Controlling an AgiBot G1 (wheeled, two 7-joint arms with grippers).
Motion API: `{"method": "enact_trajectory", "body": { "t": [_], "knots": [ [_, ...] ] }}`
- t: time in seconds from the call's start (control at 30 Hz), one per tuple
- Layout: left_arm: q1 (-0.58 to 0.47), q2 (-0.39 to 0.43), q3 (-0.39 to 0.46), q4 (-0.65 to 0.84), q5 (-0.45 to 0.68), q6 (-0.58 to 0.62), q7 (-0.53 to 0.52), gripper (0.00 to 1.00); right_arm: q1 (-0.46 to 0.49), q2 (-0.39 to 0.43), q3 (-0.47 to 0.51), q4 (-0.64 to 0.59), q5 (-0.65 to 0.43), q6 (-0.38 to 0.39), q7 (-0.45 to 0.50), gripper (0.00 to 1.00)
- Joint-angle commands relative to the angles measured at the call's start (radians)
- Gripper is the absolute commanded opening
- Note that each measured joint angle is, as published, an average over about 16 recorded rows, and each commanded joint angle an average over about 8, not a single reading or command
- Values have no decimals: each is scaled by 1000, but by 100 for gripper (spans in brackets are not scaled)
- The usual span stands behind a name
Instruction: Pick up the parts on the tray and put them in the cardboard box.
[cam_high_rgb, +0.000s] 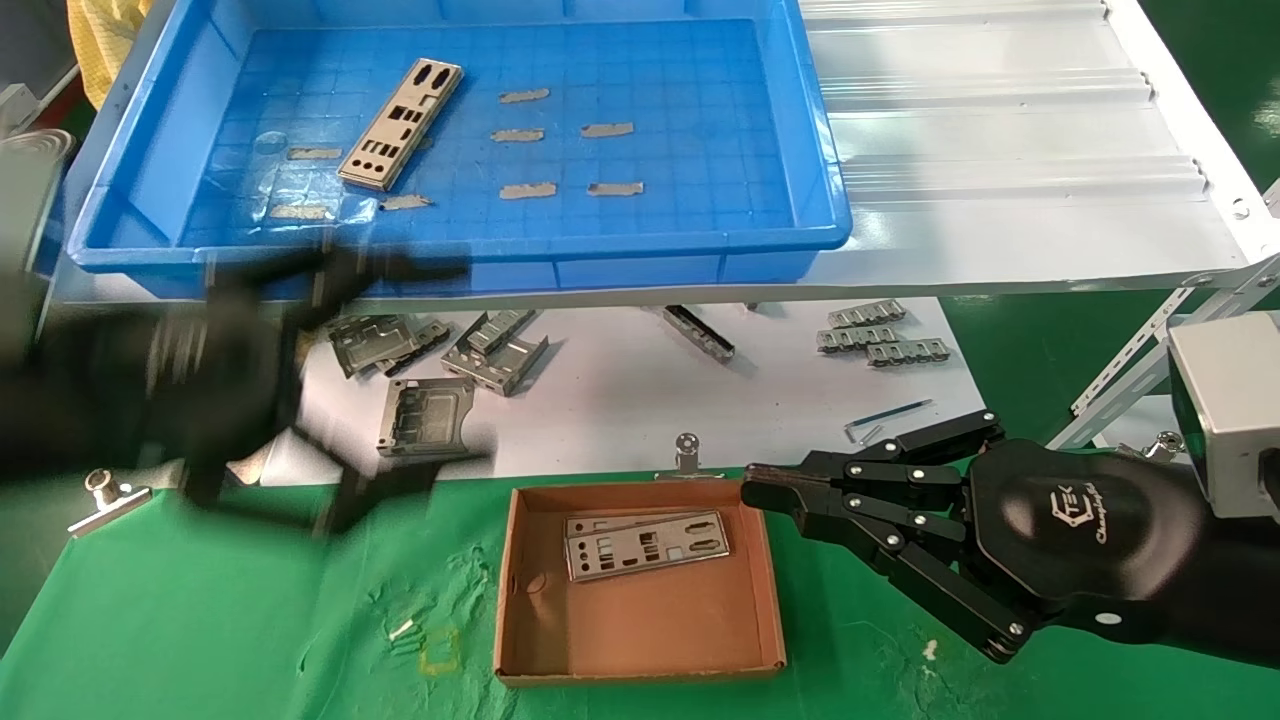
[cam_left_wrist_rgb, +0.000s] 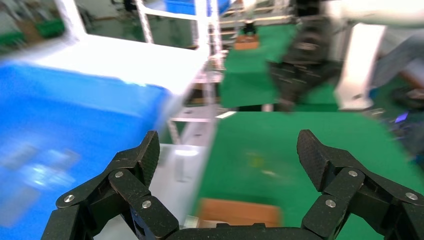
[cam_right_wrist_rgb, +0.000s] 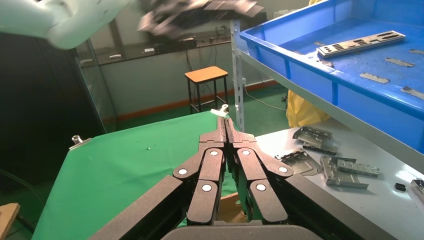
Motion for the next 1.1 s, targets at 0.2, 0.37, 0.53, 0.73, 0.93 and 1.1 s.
{"method": "enact_trajectory", "body": {
  "t": [0.2,0.37,0.53,0.73,0.93,1.1],
  "knots": [
    [-283,142,81,284,216,-105,22,100,0,0,0,0,0,0,0,100],
    [-436,263,143,548,365,-231,73,100,0,0,0,0,0,0,0,100],
    [-529,361,172,768,441,-376,122,100,0,0,0,0,0,0,0,100],
    [-574,438,179,930,473,-544,155,100,0,0,0,0,0,0,0,100],
    [-592,478,185,1013,486,-600,157,100,0,0,0,0,0,0,0,100],
    [-598,490,181,1054,479,-595,141,100,0,0,0,0,0,0,0,100]
  ]
}}
